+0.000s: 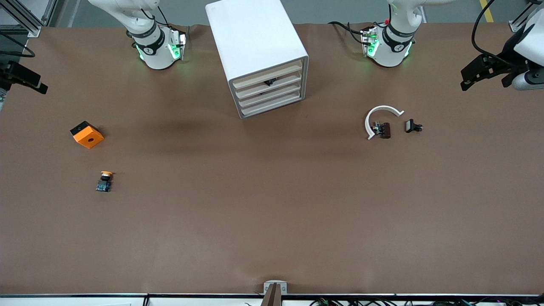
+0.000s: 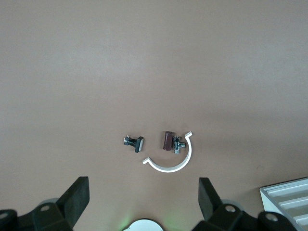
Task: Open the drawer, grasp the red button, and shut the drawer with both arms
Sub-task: 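Move the left gripper in toward the white drawer cabinet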
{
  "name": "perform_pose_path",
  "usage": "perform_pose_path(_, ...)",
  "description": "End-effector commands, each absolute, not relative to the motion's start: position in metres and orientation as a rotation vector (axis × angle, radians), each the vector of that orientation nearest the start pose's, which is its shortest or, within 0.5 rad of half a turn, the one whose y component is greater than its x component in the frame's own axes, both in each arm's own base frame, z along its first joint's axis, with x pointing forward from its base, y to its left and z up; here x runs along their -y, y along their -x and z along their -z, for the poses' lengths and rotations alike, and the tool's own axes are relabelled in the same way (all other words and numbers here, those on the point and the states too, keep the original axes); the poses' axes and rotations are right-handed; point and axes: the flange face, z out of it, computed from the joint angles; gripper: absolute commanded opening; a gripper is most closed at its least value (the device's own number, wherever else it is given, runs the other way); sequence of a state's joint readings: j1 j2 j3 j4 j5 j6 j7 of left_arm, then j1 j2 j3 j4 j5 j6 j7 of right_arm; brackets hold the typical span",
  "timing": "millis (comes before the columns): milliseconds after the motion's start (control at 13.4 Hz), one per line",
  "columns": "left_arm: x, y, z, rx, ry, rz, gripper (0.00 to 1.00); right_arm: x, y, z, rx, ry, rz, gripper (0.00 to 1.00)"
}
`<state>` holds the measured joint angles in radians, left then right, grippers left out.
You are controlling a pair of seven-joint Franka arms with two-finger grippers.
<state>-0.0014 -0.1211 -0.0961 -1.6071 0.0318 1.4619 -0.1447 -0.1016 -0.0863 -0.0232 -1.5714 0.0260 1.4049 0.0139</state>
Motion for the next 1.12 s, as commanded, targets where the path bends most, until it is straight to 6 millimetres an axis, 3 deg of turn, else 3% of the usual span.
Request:
perform_pose_path(0,0.044,-0.506,-0.662,0.071,3.091,-0.054,1.00,0.061,-0.500,-0.662,-0.213,3.098,-0.076,1.00)
perform_pose_path(223,0.044,-0.516,-0.650,0.092,3.087,-0.086,1.00,0.062,-0.500,-0.661,-0.212,3.104,-0.081,1.00)
perform_pose_path(372,0.043,-0.540,-0.633,0.095,3.086,-0.126,1.00,0.062,-0.500,-0.661,-0.210,3.106,-0.076,1.00)
perform_pose_path(670,0.055,-0.581,-0.547,0.068,3.057,-0.349,1.00,0.061,-0.501,-0.660,-0.208,3.125,-0.071,1.00)
perform_pose_path(968,0.073,-0.610,-0.452,0.505,3.038,-0.583,1.00,0.062,-0.501,-0.660,-0.208,3.124,-0.071,1.00)
perform_pose_path(1043,0.086,-0.614,-0.429,0.595,3.002,-0.637,1.00,0.062,-0.501,-0.660,-0.208,3.124,-0.071,1.00)
